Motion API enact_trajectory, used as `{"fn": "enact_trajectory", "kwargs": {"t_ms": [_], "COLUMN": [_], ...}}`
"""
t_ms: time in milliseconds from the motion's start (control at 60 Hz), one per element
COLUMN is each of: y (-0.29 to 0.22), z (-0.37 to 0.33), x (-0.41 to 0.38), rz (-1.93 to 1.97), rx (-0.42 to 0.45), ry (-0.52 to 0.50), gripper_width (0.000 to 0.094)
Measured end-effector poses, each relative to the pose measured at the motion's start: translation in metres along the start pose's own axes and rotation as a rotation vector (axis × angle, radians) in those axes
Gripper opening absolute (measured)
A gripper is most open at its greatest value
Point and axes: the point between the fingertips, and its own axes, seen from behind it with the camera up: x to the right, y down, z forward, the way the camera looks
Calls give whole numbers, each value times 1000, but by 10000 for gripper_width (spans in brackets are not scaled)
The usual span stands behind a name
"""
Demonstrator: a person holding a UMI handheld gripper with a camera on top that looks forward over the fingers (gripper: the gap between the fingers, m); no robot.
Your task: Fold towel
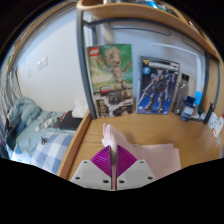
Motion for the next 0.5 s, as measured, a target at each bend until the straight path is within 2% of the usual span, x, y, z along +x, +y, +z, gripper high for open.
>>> {"fn": "enact_trajectory", "kwargs": {"t_ms": [67, 167, 250, 267, 283, 333, 433, 450, 467, 483, 500], "y": [-25, -30, -13, -8, -2, 23, 45, 52, 53, 52, 52], "z": [-26, -36, -43, -42, -40, -31, -25, -23, -24, -25, -28], "x": [41, 101, 164, 172, 181, 219, 252, 265, 268, 270, 270], "rz": [44, 78, 79, 84, 89, 92, 55, 49, 44, 41, 41], "rx": [18, 36, -10, -24, -36, -70, -101, -99, -98, -96, -92], "ry": [13, 85, 155, 168, 181, 208, 259, 255, 256, 254, 248], "gripper_width": [40, 40, 40, 67, 152, 283, 274, 306, 395, 377, 422]}}
